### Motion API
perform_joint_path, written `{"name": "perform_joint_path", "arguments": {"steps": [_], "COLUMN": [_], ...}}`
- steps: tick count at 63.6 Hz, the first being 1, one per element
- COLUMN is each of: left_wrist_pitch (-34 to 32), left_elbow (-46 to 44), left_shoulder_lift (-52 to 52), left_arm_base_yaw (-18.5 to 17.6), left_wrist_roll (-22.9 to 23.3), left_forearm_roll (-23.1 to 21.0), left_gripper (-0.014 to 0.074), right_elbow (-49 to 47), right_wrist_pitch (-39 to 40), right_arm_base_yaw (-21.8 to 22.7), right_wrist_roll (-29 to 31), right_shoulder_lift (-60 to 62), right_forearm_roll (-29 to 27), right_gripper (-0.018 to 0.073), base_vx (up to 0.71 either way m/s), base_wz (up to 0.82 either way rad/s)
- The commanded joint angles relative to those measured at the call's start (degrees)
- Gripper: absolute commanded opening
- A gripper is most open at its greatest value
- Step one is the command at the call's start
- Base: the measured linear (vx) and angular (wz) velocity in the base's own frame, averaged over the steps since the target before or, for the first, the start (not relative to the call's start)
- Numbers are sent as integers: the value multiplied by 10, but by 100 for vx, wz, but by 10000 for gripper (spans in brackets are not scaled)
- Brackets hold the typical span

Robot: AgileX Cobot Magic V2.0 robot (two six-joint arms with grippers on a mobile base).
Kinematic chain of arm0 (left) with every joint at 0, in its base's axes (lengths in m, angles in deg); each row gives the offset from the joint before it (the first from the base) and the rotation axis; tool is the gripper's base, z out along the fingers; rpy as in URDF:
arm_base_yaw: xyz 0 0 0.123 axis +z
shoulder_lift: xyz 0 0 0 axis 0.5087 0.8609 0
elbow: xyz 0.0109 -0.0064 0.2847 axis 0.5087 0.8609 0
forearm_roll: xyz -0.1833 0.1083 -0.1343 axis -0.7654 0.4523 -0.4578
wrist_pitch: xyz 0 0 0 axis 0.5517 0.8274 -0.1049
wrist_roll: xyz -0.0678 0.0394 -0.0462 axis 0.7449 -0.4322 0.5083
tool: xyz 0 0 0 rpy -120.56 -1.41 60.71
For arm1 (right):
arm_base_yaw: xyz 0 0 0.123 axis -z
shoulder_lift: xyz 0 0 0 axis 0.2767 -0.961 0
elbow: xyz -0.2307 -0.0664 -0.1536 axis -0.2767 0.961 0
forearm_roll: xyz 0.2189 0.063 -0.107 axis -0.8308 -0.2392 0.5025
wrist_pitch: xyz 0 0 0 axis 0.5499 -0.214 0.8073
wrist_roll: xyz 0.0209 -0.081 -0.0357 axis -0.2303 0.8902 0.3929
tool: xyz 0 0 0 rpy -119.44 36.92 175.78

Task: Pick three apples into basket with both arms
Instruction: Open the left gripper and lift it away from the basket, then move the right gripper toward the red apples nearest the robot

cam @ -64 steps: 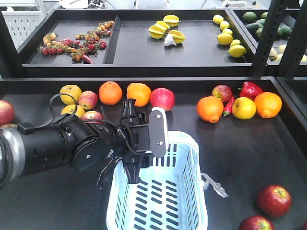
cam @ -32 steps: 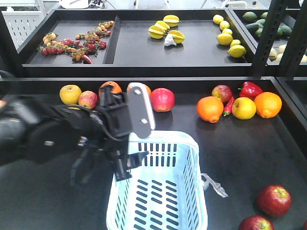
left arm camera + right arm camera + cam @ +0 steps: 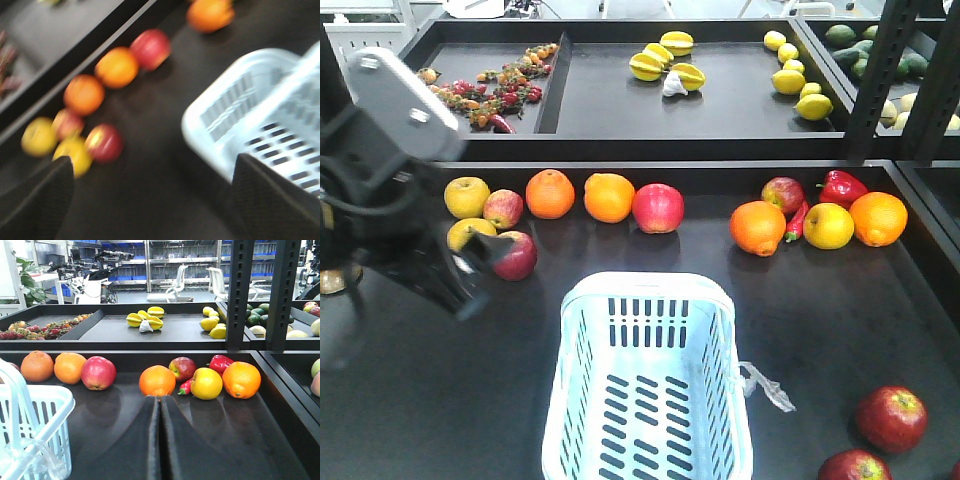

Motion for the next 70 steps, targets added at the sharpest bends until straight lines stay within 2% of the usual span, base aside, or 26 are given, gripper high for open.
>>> {"name": "perform_joint_path", "arguments": {"steps": [1, 9, 22, 33, 45, 49, 70], "left_wrist_pitch": [3, 12, 42, 38, 39, 43, 58], "left_elbow": [-17, -17, -13, 44, 121, 138, 158], "left_shoulder_lift": [-15, -15, -34, -109, -214, -246, -321], "left_arm_base_yaw": [42, 103, 166, 181, 182, 182, 182], "left_wrist_roll": [54, 85, 141, 188, 287, 306, 313], "left_forearm_roll": [25, 24, 23, 30, 103, 130, 140], "left_gripper": [606, 596, 585, 585, 585, 585, 585], "right_elbow": [8, 8, 8, 8, 8, 8, 8], "right_wrist_pitch": [44, 44, 44, 44, 44, 44, 45], "right_arm_base_yaw": [1, 1, 1, 1, 1, 1, 1], "right_wrist_roll": [5, 5, 5, 5, 5, 5, 5], "right_shoulder_lift": [6, 6, 6, 6, 6, 6, 6], "right_forearm_roll": [4, 4, 4, 4, 4, 4, 4], "right_gripper": [-9, -9, -9, -9, -9, -9, -9], "base_vx": [0, 0, 0, 0, 0, 0, 0], "base_wz": [0, 0, 0, 0, 0, 0, 0]}}
